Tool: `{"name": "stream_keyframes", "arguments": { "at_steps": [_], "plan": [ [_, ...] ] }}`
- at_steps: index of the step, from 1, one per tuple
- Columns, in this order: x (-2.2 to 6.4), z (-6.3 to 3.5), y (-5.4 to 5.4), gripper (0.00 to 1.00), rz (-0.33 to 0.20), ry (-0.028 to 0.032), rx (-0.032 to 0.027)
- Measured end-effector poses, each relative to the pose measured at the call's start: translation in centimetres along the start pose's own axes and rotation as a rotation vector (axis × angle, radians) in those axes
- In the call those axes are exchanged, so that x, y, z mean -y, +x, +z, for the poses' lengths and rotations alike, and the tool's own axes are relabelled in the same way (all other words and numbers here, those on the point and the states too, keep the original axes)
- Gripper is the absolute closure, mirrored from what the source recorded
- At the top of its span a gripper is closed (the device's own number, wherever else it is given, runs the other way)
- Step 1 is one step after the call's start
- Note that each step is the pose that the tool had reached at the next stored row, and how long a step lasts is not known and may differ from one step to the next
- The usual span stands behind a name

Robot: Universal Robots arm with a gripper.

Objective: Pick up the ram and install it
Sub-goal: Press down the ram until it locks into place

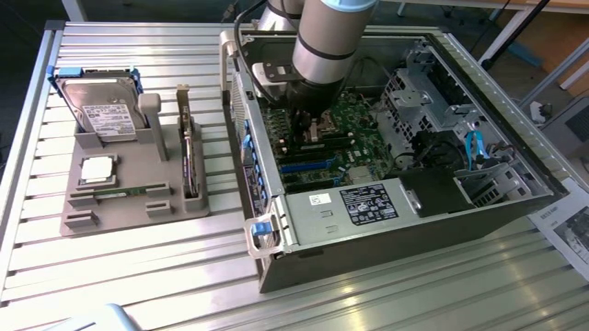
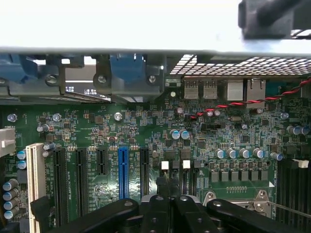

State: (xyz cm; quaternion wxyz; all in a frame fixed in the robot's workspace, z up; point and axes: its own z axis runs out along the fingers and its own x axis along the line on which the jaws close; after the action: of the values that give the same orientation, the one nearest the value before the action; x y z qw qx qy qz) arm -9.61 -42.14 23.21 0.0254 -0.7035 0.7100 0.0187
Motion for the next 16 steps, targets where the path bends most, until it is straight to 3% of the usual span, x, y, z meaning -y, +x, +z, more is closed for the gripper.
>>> {"name": "stream_keyframes", "arguments": {
  "at_steps": [16],
  "plan": [
    [0.00,0.23,0.25,0.90,0.000,0.0001,0.0003]
  ]
}}
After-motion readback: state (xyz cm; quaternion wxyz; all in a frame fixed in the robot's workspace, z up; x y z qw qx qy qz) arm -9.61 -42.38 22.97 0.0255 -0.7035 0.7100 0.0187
